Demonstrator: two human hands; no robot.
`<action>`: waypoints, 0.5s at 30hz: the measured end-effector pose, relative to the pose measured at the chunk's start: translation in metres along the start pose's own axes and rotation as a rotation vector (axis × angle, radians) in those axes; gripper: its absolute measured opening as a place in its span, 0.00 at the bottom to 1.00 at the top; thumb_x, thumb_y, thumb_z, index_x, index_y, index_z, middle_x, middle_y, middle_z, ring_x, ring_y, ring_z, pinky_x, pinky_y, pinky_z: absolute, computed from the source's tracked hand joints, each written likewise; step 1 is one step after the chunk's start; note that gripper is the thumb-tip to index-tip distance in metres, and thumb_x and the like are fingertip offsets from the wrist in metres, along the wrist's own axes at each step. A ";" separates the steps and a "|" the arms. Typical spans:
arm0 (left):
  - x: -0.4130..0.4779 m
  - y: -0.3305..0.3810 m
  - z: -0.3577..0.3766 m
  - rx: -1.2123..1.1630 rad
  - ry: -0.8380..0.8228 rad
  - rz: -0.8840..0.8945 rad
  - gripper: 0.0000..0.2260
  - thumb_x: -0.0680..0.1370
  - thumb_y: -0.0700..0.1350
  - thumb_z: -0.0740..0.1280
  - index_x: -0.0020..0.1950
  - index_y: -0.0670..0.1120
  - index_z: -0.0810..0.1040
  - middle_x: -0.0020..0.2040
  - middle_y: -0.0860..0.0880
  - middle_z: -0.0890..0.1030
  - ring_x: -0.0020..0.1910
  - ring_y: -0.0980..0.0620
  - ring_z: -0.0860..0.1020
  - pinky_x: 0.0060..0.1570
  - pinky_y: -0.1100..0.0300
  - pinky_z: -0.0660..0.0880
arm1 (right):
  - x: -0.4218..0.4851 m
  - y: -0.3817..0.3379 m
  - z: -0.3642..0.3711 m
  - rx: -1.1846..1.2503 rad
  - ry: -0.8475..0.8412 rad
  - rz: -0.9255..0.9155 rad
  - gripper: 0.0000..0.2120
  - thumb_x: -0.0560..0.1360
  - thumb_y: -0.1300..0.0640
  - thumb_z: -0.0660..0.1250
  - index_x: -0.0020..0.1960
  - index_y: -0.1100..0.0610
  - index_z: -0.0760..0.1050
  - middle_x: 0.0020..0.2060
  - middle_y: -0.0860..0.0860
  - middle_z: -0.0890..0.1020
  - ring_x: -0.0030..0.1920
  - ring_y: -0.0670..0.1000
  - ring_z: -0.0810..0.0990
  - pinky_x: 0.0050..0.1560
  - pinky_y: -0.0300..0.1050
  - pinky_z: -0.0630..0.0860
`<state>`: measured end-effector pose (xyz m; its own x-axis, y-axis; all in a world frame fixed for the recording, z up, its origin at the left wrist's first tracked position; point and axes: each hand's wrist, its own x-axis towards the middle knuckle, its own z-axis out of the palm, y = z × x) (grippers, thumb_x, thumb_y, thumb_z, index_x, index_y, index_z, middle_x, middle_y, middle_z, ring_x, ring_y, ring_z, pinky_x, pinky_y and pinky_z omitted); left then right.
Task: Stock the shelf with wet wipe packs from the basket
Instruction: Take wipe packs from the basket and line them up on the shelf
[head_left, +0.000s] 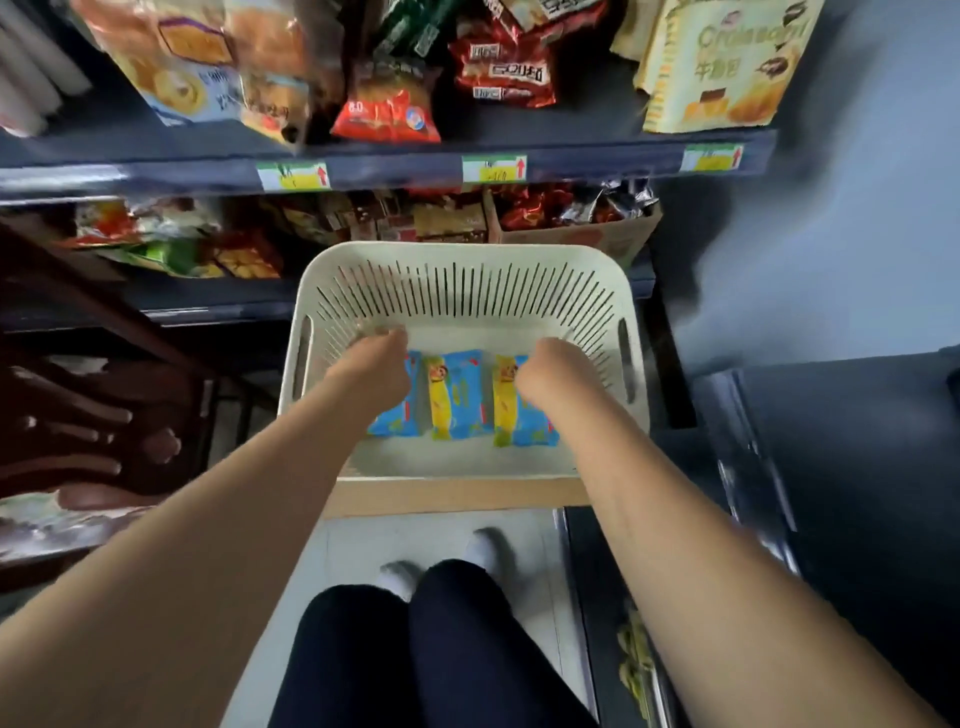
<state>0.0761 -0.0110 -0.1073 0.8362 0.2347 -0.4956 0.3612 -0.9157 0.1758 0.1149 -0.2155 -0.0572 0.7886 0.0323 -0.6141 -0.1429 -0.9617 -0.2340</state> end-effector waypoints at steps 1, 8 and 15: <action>0.012 -0.003 0.009 0.034 -0.042 0.004 0.16 0.79 0.39 0.66 0.66 0.43 0.73 0.64 0.39 0.78 0.62 0.38 0.77 0.61 0.50 0.75 | 0.018 -0.001 0.013 -0.035 -0.028 0.017 0.08 0.78 0.63 0.62 0.54 0.62 0.77 0.57 0.60 0.81 0.51 0.59 0.81 0.45 0.45 0.72; 0.056 -0.008 0.040 0.266 -0.109 0.012 0.19 0.75 0.38 0.71 0.65 0.40 0.73 0.63 0.38 0.77 0.63 0.35 0.78 0.63 0.46 0.76 | 0.096 -0.022 0.080 -0.302 -0.256 0.234 0.26 0.78 0.47 0.65 0.74 0.55 0.72 0.70 0.57 0.75 0.69 0.60 0.74 0.71 0.59 0.71; 0.055 -0.009 0.022 0.250 -0.017 -0.030 0.17 0.74 0.41 0.73 0.61 0.48 0.73 0.55 0.45 0.79 0.56 0.38 0.80 0.50 0.49 0.76 | 0.108 -0.010 0.083 0.019 -0.038 0.406 0.33 0.70 0.57 0.75 0.70 0.61 0.64 0.62 0.60 0.69 0.58 0.62 0.77 0.56 0.59 0.81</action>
<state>0.1091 0.0031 -0.1551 0.8191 0.2592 -0.5118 0.2706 -0.9612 -0.0537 0.1523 -0.1803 -0.1839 0.6432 -0.3384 -0.6869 -0.4491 -0.8933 0.0195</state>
